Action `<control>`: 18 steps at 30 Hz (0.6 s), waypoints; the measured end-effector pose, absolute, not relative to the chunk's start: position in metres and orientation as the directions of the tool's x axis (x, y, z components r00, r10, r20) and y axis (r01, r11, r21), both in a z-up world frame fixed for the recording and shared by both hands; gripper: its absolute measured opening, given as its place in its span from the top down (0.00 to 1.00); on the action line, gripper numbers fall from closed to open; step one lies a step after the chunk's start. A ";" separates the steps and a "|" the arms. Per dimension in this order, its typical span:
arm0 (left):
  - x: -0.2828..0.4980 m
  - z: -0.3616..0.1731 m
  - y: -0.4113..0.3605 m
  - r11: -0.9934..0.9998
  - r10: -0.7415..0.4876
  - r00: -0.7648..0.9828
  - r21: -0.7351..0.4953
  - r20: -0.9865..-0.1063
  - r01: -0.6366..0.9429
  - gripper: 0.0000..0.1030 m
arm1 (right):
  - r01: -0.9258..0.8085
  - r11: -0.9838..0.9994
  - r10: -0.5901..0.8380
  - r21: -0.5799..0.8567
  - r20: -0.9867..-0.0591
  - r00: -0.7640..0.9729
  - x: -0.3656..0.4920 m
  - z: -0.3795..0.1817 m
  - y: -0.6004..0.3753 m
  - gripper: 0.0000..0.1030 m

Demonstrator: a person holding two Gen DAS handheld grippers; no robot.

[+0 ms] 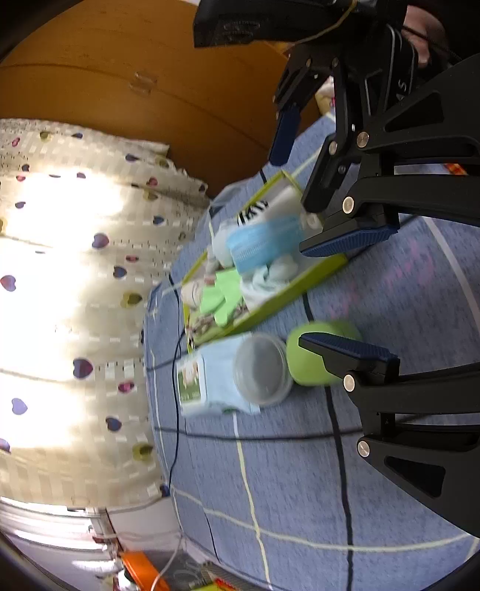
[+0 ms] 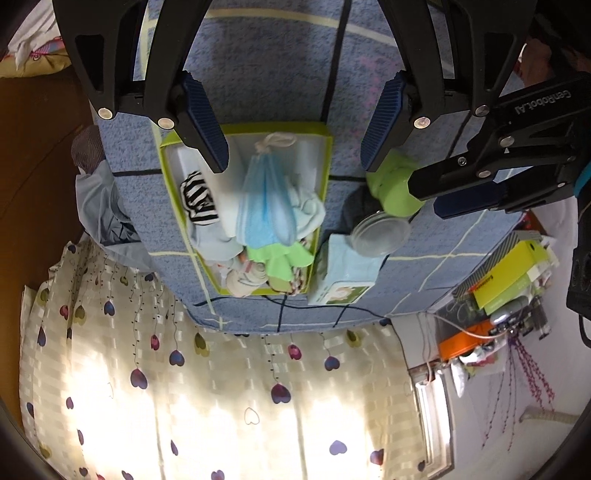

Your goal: Organize soft objects

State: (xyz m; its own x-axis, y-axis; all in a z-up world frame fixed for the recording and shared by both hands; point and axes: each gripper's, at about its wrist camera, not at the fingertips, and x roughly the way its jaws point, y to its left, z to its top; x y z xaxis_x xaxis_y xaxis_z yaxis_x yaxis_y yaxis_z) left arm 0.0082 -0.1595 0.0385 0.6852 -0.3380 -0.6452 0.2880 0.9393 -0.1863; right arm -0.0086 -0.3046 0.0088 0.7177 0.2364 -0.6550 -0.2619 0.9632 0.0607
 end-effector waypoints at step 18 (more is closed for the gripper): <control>0.001 0.023 -0.136 0.953 -0.300 0.674 -0.185 -0.676 0.238 0.57 | -0.300 0.953 0.255 0.054 -0.680 0.688 -0.012 0.000 -0.273 0.28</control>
